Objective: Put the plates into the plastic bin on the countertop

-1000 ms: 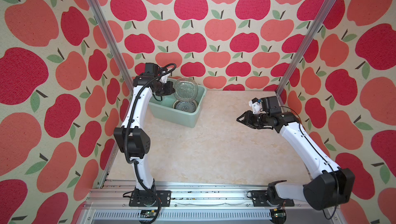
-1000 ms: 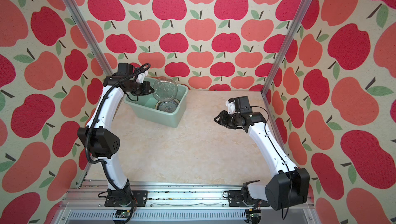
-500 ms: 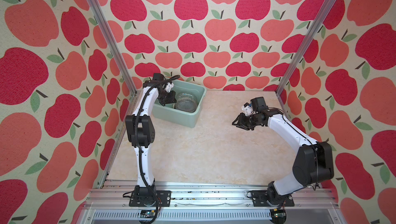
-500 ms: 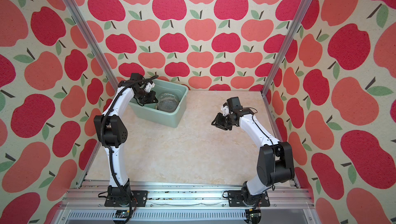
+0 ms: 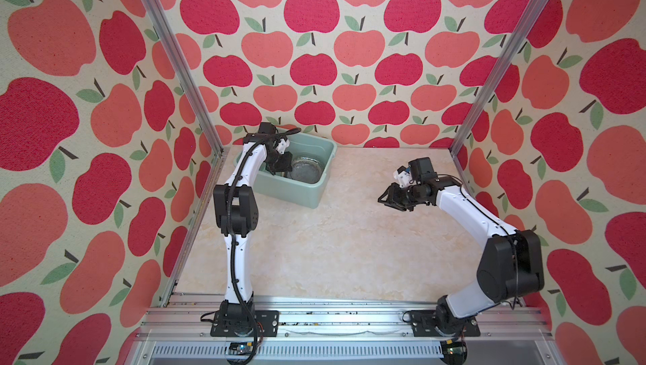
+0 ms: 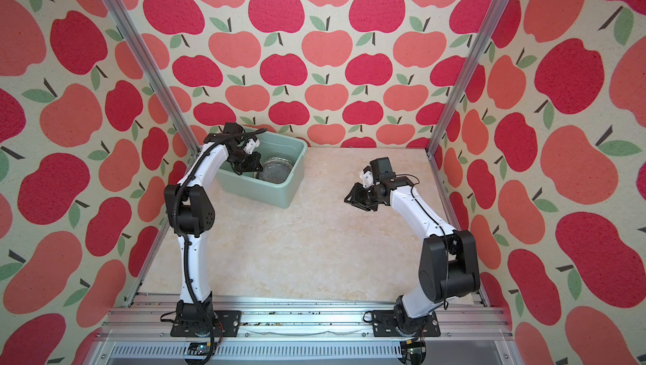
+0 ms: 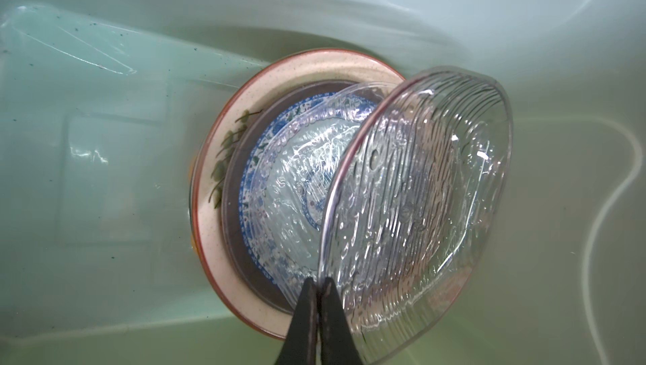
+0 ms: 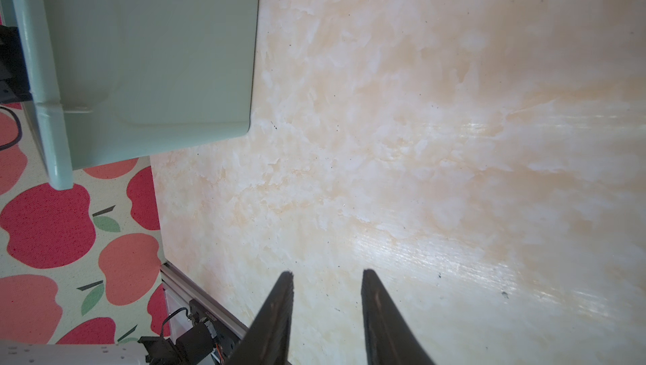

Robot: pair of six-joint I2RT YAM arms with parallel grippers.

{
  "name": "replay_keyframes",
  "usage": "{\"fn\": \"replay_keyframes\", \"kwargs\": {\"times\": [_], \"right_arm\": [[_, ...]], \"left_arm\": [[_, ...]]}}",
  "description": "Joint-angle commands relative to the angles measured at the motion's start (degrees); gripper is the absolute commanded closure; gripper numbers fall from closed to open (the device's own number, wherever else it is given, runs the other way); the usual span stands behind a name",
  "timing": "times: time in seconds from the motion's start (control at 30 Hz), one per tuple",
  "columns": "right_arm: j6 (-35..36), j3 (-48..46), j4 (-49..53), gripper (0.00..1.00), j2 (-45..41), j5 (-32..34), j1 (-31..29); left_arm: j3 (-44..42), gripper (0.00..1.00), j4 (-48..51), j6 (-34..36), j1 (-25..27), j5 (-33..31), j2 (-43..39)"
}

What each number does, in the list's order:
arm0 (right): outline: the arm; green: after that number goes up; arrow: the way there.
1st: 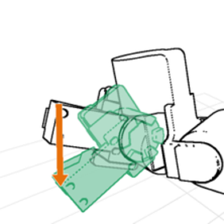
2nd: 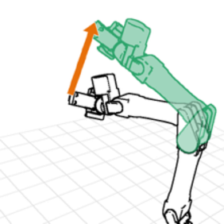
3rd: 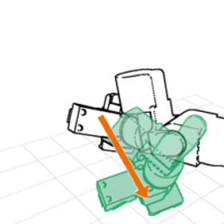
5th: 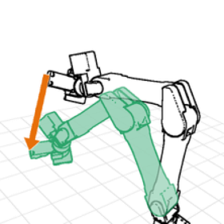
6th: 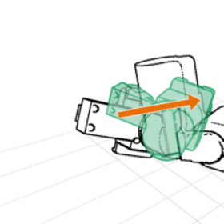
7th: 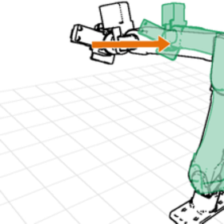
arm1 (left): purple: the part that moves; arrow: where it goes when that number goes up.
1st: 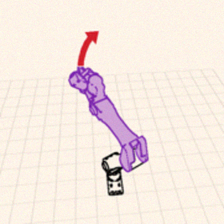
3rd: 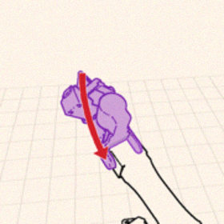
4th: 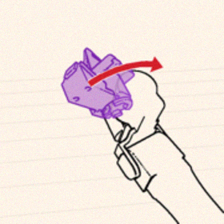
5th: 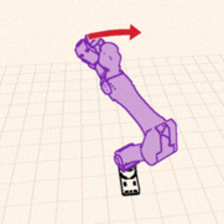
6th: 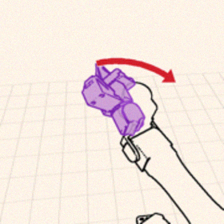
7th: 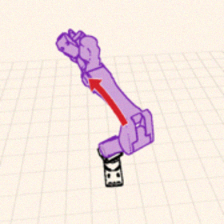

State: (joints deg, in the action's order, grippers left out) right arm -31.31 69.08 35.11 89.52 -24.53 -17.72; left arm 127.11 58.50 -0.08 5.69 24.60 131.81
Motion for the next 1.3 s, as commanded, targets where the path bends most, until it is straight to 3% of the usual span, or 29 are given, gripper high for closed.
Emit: {"fn": "replay_keyframes", "kwargs": {"times": [0.0,0.4,0.73,0.9,1.03,1.27], "right_arm": [[0.4,1.3,-0.3,0.64,1.2,-0.9,0.0],[0.4,2.5,0.4,0.64,-0.2,-0.5,0.2],[1.5,4.8,2.2,0.62,-2.6,1.1,1.1],[4.3,7.1,3.1,0.58,-5.6,3.5,1.9],[7.6,6.3,0.9,0.48,-11.3,7.2,2.3],[17.4,-5.2,-11.5,0.31,-25.0,13.8,3.4]], "left_arm": [[1.9,0.89,0.9,0.6,0.2,-1.7,0.9],[1.7,0.77,1.5,-0.3,0.3,-4.5,-0.4],[-2.7,0.46,-0.9,-0.7,1.5,-11.5,-7.2],[-8.7,0.31,-8.7,-1.6,2.8,-15.4,-17.7],[-16.5,0.24,-18.4,-2.3,4.1,-16.8,-29.5],[-40.2,0.07,-38.5,-2.6,5.2,-19.6,-57.7]]}}
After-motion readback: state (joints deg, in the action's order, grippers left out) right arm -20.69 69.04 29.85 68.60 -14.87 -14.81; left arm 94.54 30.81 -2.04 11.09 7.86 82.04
